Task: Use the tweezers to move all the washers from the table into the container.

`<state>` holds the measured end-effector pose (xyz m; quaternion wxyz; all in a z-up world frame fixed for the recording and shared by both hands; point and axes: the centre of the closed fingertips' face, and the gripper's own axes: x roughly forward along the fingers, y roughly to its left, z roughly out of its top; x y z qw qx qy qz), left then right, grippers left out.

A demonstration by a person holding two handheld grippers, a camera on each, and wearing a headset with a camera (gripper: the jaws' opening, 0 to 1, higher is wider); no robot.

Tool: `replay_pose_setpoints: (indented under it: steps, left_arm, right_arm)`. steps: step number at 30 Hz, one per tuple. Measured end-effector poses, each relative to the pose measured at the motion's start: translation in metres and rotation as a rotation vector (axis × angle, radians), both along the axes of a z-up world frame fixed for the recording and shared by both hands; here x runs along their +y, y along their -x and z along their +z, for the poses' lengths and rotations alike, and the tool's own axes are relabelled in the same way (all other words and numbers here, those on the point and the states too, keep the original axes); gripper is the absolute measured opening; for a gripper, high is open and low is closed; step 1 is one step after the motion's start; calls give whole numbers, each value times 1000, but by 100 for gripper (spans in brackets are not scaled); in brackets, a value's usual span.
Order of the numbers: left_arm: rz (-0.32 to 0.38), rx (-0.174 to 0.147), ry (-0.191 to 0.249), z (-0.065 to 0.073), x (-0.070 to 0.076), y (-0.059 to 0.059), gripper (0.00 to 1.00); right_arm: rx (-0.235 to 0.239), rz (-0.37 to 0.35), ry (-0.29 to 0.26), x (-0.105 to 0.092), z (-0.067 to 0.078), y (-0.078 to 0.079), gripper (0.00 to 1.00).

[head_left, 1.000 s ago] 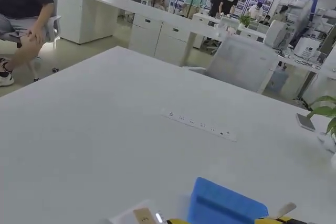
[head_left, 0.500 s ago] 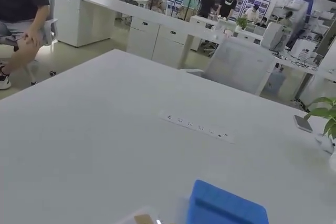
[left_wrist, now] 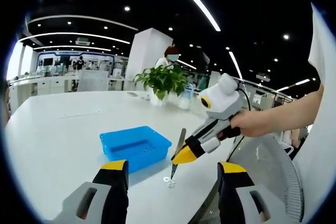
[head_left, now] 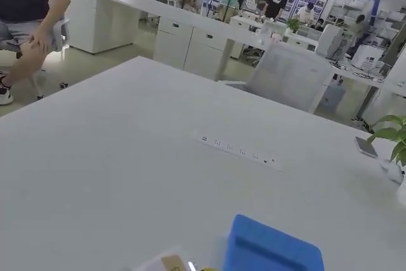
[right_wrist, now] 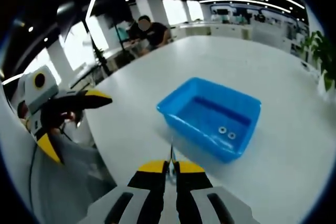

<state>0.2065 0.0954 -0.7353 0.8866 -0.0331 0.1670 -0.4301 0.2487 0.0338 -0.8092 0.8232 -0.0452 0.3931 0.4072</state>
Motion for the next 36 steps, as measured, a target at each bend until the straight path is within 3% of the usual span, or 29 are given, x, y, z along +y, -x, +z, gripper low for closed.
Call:
replay_pose_setpoints:
  steps: [18,30,32,36]
  left_arm:
    - [-2,10,5,0,0,1,68]
    - [-4,14,2,-2,0,0,68]
    - [-5,12,1,-3,0,0,68]
    - [-7,14,2,-3,0,1,68]
  right_arm:
    - [10,24,27,-2,-9,10,4]
    - [-145,188,150,7,-8,21,4]
    - [-167,186,170,6,-9,22,3]
    - [-172,129,141,5,-8,22,3]
